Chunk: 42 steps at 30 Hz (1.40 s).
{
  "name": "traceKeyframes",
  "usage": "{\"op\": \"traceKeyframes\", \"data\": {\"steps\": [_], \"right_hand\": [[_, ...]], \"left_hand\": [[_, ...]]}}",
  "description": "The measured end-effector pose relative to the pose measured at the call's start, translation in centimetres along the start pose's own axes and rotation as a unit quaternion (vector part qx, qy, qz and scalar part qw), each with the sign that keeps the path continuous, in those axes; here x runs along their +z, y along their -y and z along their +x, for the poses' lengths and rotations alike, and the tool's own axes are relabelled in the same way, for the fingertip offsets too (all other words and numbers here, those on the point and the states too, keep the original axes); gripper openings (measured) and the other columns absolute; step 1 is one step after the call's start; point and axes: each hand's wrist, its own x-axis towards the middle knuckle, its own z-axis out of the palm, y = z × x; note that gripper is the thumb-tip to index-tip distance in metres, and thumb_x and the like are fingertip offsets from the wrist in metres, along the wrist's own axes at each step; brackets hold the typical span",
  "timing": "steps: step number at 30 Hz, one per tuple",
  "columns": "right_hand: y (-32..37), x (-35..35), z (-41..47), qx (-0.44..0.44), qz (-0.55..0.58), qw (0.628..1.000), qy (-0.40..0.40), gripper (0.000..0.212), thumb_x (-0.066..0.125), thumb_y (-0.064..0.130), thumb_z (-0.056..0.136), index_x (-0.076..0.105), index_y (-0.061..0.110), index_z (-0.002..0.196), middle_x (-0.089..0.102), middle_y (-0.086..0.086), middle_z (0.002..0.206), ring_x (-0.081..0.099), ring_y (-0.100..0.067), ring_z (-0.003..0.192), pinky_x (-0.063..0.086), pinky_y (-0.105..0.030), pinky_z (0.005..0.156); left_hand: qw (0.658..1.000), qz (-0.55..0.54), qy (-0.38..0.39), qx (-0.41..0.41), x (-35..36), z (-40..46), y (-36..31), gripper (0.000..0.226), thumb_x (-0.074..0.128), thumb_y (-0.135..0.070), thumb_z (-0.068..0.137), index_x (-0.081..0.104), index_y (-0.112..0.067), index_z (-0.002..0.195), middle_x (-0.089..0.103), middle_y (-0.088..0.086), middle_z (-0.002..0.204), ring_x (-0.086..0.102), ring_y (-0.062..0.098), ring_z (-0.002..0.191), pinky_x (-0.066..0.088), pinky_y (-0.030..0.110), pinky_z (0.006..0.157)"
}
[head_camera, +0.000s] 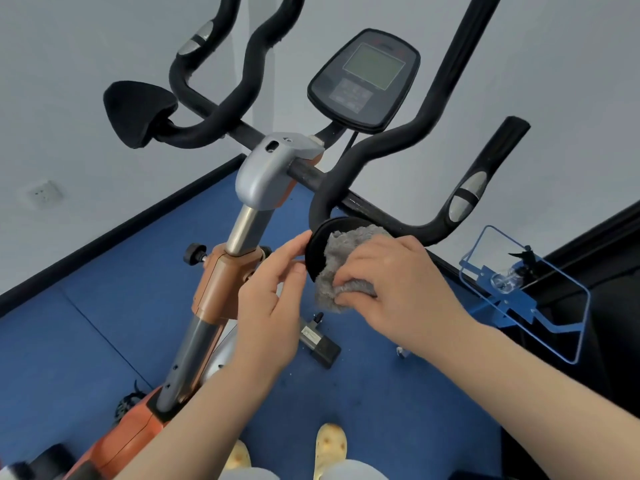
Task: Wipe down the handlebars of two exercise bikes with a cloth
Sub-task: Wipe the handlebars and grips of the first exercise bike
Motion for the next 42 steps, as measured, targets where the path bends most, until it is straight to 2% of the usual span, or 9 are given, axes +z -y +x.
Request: {"op": "traceKeyframes", "data": {"steps": [4, 10, 15, 19, 24, 28, 35, 40, 42], "right_hand": [[-1.6, -2.7, -0.3, -0.025, 0.001, 0.996, 0.084, 0.008, 0.069, 0.036, 0.078, 0.072, 0.03, 0.082, 0.068, 0.014, 0.085, 0.052, -0.009, 0.087, 0.041, -0.034, 0.08], [-1.4, -2.7, 1.6, 0.067, 0.103, 0.987, -0.108, 0.01, 0.072, 0.031, 0.077, 0.068, 0.026, 0.084, 0.063, 0.012, 0.087, 0.054, -0.01, 0.091, 0.041, -0.026, 0.078], [-0.8, -0.3, 1.1, 0.007, 0.005, 0.999, -0.035, 0.011, 0.071, 0.031, 0.079, 0.066, 0.022, 0.084, 0.063, 0.012, 0.089, 0.049, -0.013, 0.101, 0.028, -0.028, 0.086], [-3.8, -3.9, 0.3, -0.046, 0.097, 0.985, 0.133, 0.007, 0.065, 0.033, 0.083, 0.06, 0.03, 0.081, 0.058, 0.02, 0.081, 0.049, -0.001, 0.091, 0.031, -0.016, 0.084], [-4.3, -3.8, 1.7, 0.068, 0.221, 0.967, -0.107, 0.004, 0.065, 0.025, 0.085, 0.061, 0.024, 0.084, 0.061, 0.012, 0.084, 0.055, -0.002, 0.082, 0.039, -0.009, 0.07], [-2.8, -0.5, 2.0, 0.091, 0.166, 0.977, -0.101, 0.009, 0.07, 0.026, 0.081, 0.062, 0.023, 0.085, 0.055, 0.016, 0.088, 0.049, -0.011, 0.094, 0.041, -0.023, 0.078], [-3.3, -2.3, -1.7, 0.103, 0.21, 0.972, -0.023, 0.003, 0.067, 0.029, 0.08, 0.064, 0.03, 0.08, 0.06, 0.016, 0.086, 0.055, -0.003, 0.09, 0.037, -0.008, 0.076], [-2.7, -2.1, -0.1, 0.137, 0.23, 0.95, -0.164, 0.008, 0.071, 0.019, 0.08, 0.068, 0.023, 0.085, 0.062, 0.014, 0.088, 0.057, -0.002, 0.09, 0.04, -0.007, 0.077], [-2.0, -0.7, 0.2, 0.148, 0.193, 0.957, -0.161, 0.009, 0.069, 0.018, 0.083, 0.069, 0.018, 0.091, 0.059, 0.011, 0.094, 0.053, -0.006, 0.095, 0.041, -0.013, 0.08]], "left_hand": [[0.999, 0.03, 0.013, -0.006, -0.3, 0.5, -0.2, 0.035, 0.045, -0.024, 0.092, 0.064, -0.031, 0.121, 0.068, -0.02, 0.112, 0.059, 0.0, 0.111, 0.044, 0.013, 0.09], [0.999, 0.038, -0.002, -0.016, 0.0, 0.5, -0.6, 0.034, 0.045, -0.025, 0.092, 0.065, -0.031, 0.119, 0.068, -0.021, 0.11, 0.058, -0.004, 0.109, 0.042, 0.006, 0.086], [0.999, 0.04, -0.014, -0.012, 0.6, 0.8, -1.1, 0.033, 0.046, -0.018, 0.091, 0.066, -0.025, 0.117, 0.069, -0.016, 0.107, 0.059, -0.005, 0.107, 0.044, 0.008, 0.085], [0.997, 0.078, -0.027, 0.007, 0.8, 0.9, -1.5, 0.031, 0.048, -0.015, 0.092, 0.068, -0.025, 0.113, 0.067, -0.024, 0.102, 0.052, -0.021, 0.1, 0.033, -0.005, 0.079], [0.999, 0.025, -0.023, -0.024, 1.2, 1.1, -1.1, 0.034, 0.046, -0.023, 0.09, 0.066, -0.028, 0.117, 0.069, -0.015, 0.109, 0.06, 0.001, 0.108, 0.045, 0.013, 0.089], [0.999, 0.015, -0.02, -0.031, 1.6, 1.1, -1.3, 0.034, 0.047, -0.022, 0.09, 0.065, -0.024, 0.119, 0.069, -0.007, 0.113, 0.061, 0.011, 0.111, 0.049, 0.038, 0.096], [0.998, 0.056, -0.02, -0.022, 0.7, 1.8, -1.9, 0.023, 0.055, -0.017, 0.093, 0.072, -0.026, 0.105, 0.073, -0.014, 0.095, 0.064, -0.005, 0.093, 0.042, 0.002, 0.075], [0.998, 0.055, -0.008, -0.013, 0.4, 1.6, -1.7, 0.024, 0.055, -0.015, 0.094, 0.071, -0.027, 0.106, 0.072, -0.02, 0.096, 0.062, -0.008, 0.097, 0.041, 0.001, 0.078], [0.997, 0.071, -0.023, -0.005, 0.5, 1.2, -1.5, 0.025, 0.057, -0.012, 0.092, 0.071, -0.03, 0.103, 0.07, -0.025, 0.095, 0.057, -0.016, 0.095, 0.036, -0.004, 0.076]]}}
